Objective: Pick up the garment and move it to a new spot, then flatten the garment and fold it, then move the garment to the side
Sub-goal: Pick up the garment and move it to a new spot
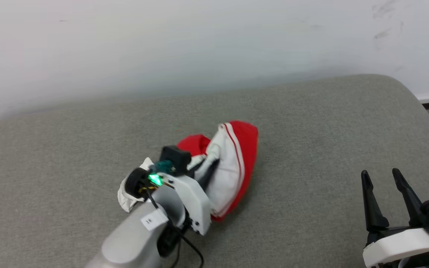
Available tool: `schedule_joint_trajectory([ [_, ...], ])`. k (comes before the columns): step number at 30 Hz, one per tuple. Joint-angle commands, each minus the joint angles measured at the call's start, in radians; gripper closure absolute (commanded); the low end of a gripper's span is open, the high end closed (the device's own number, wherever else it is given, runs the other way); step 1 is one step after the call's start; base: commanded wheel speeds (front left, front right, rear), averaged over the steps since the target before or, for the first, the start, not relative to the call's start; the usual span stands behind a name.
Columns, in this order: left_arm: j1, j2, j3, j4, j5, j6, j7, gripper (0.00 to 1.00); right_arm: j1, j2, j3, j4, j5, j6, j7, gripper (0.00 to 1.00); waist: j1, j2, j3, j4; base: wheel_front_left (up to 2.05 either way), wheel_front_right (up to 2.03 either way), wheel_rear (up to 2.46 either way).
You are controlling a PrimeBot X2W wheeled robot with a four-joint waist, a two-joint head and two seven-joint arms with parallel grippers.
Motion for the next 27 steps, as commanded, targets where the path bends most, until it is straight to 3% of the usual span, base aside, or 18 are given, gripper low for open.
schedule_joint_trajectory([
  [1, 0.014, -0.007, -0.011, -0.008, 0.000, -0.005, 0.003, 1.00, -0.003, 0.001, 0.001, -0.003, 0.003, 0.000, -0.005, 0.00, 0.0002, -0.0001, 0.032, -0.034, 0.00, 0.00, 0.00],
  [11, 0.150, -0.103, -0.185, -0.022, 0.022, -0.041, 0.030, 1.00, -0.065, 0.001, 0.016, 0.031, 0.025, 0.000, -0.049, 0.00, 0.0002, -0.0001, 0.137, -0.065, 0.00, 0.00, 0.00],
  [12, 0.156, -0.106, -0.191, -0.019, 0.025, -0.042, 0.024, 0.77, -0.069, 0.001, 0.017, 0.036, 0.026, 0.000, -0.052, 0.00, 0.0002, -0.0001, 0.137, -0.059, 0.00, 0.00, 0.00],
  [13, 0.157, -0.108, -0.196, -0.018, 0.031, -0.041, 0.015, 0.45, -0.072, 0.001, 0.016, 0.040, 0.024, 0.000, -0.052, 0.00, 0.0002, -0.0001, 0.137, -0.053, 0.00, 0.00, 0.00],
  [14, 0.155, -0.109, -0.199, -0.018, 0.039, -0.037, 0.000, 0.00, -0.073, 0.001, 0.015, 0.043, 0.021, 0.000, -0.052, 0.00, 0.0002, -0.0001, 0.133, -0.045, 0.00, 0.00, 0.00],
  [21, 0.130, -0.112, -0.187, -0.060, 0.090, -0.004, -0.139, 0.00, -0.055, 0.001, 0.015, 0.048, -0.001, 0.000, -0.035, 0.00, 0.0002, -0.0001, 0.071, 0.021, 0.00, 0.00, 0.00],
  [27, 0.156, -0.086, -0.115, -0.134, 0.104, 0.042, -0.192, 0.00, -0.022, 0.001, 0.011, 0.040, -0.011, 0.000, -0.010, 0.00, 0.0002, -0.0001, 0.007, 0.077, 0.00, 0.00, 0.00],
])
